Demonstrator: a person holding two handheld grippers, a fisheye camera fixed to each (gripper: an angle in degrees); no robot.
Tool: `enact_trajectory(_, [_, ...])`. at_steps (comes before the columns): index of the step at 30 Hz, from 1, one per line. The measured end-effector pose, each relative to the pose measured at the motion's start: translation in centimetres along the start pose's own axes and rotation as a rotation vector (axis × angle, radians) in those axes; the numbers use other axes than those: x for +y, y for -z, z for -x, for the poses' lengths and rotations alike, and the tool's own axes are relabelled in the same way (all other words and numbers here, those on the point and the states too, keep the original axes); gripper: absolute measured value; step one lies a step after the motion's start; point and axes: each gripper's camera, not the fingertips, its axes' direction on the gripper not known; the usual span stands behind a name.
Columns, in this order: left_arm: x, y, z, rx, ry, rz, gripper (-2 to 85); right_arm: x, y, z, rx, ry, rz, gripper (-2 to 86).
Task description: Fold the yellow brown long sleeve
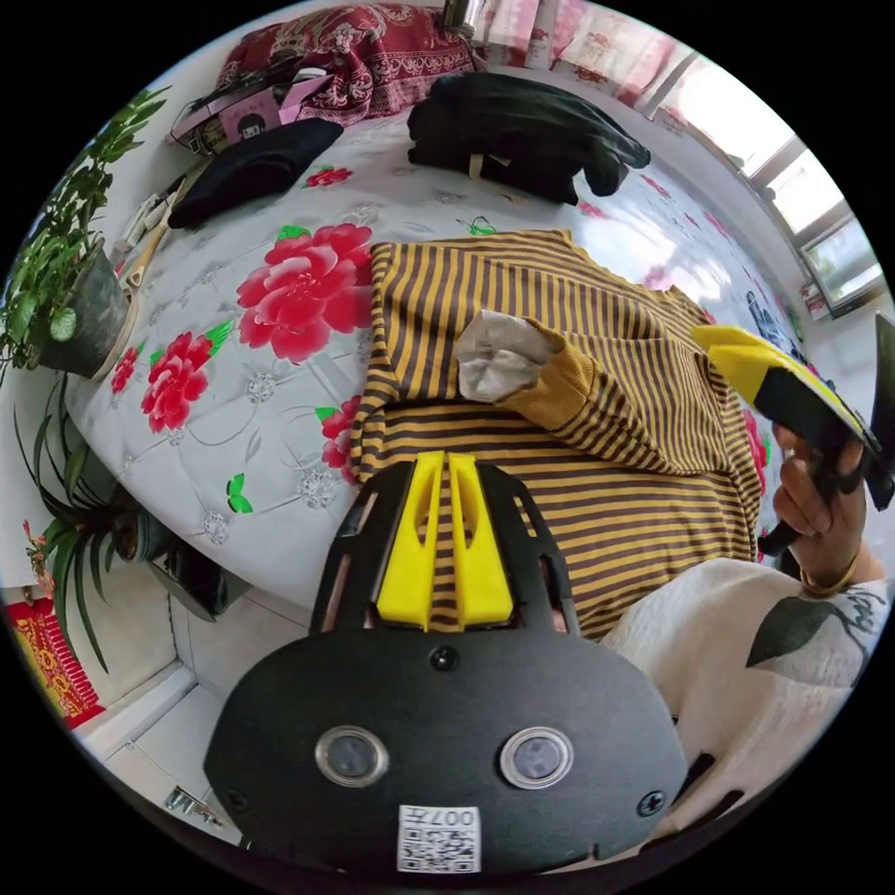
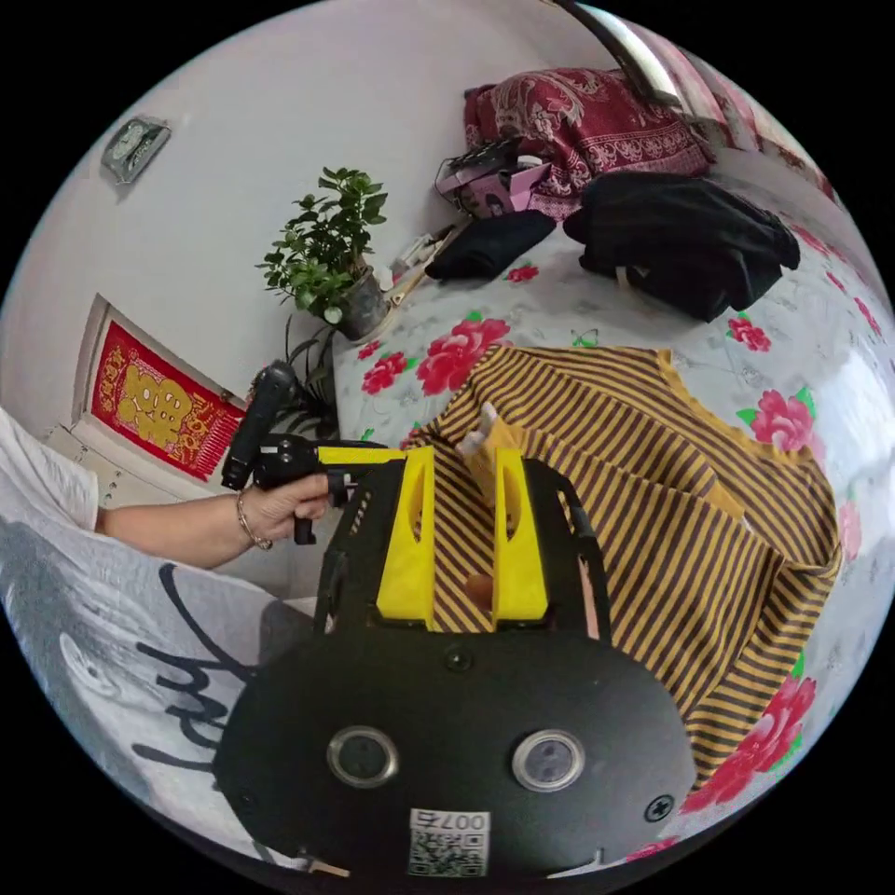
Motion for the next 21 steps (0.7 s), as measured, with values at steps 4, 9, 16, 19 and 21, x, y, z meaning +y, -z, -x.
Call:
enact_trajectory(4, [-1.1, 0.0, -0.1, 0.02, -0.035, -0.018, 2.0, 2.0, 0.1, -4.5, 0.138, -0.135, 0.06, 6.4])
enact_trajectory(9, [-3.0, 0.5, -1.6, 0.071, -0.071, -0.03, 5.9, 3.3, 3.6, -10.6, 0.359, -0.31, 0.01, 6.0])
enact_trajectory(16, [-6.0, -0.1, -4.0, 0.077, -0.103, -0.007, 6.2, 1.3, 3.0, -17.4, 0.522, -0.424, 0.094, 4.8])
enact_trajectory(19, [-6.8, -1.7, -6.5, 0.021, -0.169, 0.061, 0.4, 0.1, -0.1, -18.8, 0.612, -0.435, 0.205, 3.2])
enact_trajectory(21, [-6.8, -1.5, -7.8, -0.002, -0.213, 0.069, -0.4, -0.1, -1.1, -19.5, 0.677, -0.454, 0.269, 1.7])
